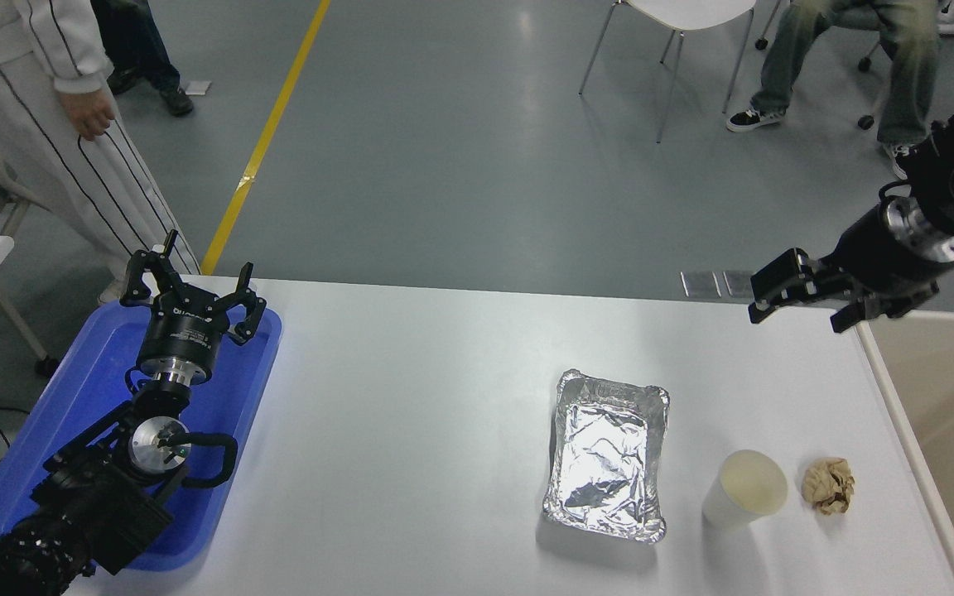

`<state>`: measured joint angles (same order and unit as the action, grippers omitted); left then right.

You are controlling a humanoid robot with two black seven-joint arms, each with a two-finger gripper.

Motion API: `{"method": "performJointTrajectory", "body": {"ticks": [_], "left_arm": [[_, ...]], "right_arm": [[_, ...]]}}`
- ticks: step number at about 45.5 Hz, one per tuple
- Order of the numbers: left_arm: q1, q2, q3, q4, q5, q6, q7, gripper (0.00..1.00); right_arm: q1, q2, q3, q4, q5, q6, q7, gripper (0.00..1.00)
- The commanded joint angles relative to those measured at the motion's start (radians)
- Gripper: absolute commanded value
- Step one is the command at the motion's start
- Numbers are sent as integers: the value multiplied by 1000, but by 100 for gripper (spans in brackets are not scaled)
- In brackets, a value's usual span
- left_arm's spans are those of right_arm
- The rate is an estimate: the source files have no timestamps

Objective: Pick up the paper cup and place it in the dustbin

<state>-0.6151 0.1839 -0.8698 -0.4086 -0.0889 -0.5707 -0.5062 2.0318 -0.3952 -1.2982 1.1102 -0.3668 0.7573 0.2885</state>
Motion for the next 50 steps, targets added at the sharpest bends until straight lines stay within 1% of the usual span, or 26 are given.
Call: {"method": "performJointTrajectory", "body": {"ticks": [1,6,21,30,36,50], "left_arm": [[0,-1,0,-1,0,0,0,100],[0,0,0,1,0,0,0,100],[-2,-1,0,-1,0,-2,0,100],[-2,-1,0,-1,0,-2,0,100],[-2,-1,0,-1,0,-2,0,100],[-2,-1,0,-1,0,-2,0,100]], "right_arm": [[114,24,-15,25,-11,28,-32,100],[122,36,-39,28,-9,28,-32,100],[208,24,-142,69,-11,28,-32,100],[215,7,-153,69,-14,28,-32,100],[212,6,-159,69,-46,28,-32,100],[208,-14,-121,66,-47,28,-31,100]]}}
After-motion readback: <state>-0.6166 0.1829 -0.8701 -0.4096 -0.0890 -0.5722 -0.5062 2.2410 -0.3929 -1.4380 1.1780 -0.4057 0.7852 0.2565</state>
